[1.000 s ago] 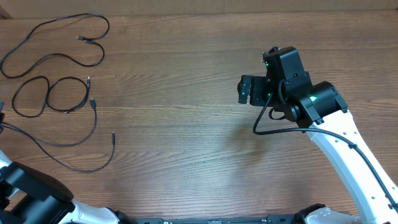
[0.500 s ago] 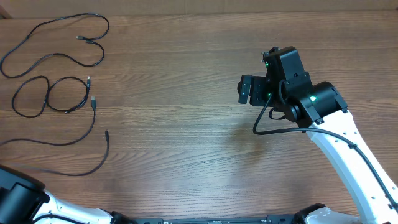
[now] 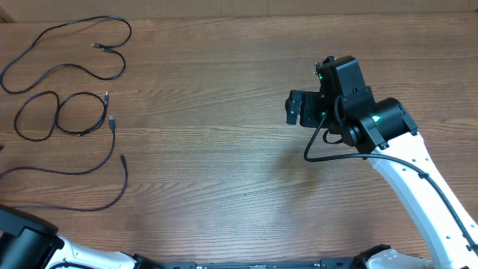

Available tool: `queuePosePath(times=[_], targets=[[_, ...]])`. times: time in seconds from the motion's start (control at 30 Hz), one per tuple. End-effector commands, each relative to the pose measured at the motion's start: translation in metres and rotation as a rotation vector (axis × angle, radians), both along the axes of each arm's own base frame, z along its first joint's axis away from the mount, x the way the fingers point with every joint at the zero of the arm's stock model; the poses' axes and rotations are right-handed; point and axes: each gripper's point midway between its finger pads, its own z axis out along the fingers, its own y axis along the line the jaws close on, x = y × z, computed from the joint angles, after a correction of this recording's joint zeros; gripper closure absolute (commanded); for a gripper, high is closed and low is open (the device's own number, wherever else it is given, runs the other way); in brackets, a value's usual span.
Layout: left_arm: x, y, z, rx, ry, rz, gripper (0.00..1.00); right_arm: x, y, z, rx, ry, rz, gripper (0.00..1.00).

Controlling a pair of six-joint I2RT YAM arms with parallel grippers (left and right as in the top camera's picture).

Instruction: Untangle cables

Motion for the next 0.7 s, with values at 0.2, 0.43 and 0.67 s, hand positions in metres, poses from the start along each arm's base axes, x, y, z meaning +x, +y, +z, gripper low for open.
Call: queuePosePath(times=[0.2,0.43,0.67], targets=[[0.070,-0.166,0.050,-0.312,-0.271,-0.516,0.29,0.004,-0.002,0.005,-0.004,-0.019,-0.010,0.00],[0.073,-0.266,0.043,-0.261,-0.026,-0.827,0.00,0.004,-0.002,0.005,-0.004,-0.019,-0.010,0.00],[0.023,-0.342,0.129,-0.008,-0.055,-1.038,0.00,0.004,-0.002,0.005,-0.004,-0.019,-0.010,0.00]])
